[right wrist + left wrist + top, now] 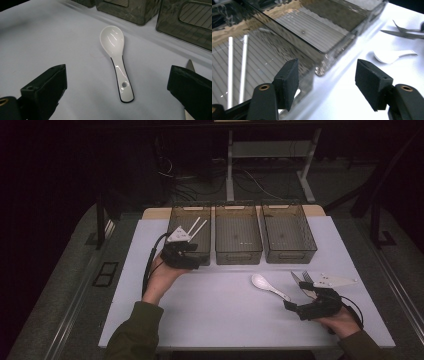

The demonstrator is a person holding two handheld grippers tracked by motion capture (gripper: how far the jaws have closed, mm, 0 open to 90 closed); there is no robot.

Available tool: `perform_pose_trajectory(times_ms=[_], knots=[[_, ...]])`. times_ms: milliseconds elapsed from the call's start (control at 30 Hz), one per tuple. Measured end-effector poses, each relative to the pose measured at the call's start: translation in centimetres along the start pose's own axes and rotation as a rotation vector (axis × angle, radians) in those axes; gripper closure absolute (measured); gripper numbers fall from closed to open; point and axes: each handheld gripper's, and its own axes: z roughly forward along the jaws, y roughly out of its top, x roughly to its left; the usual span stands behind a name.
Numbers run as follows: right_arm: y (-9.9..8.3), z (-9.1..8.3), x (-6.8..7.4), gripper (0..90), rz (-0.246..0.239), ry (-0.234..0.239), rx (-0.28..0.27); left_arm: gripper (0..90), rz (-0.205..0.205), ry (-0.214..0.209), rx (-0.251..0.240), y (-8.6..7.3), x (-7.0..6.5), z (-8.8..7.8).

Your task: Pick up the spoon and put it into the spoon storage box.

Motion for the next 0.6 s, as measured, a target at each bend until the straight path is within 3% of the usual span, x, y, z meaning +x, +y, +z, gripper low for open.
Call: perform_pose_trajectory(times_ms=[300,600], knots=[[0.1,-0.3,-0.3,2.6,0.020,0.026,0.014,24.1,0.028,-0.048,-0.072,-3.2,-2.6,-1.6],[0.6,-0.7,-0.8,6.6,0.037,0.052,0.017,15.6,0.042,-0.051,-0.057,-6.7,-4.1,-2.4]])
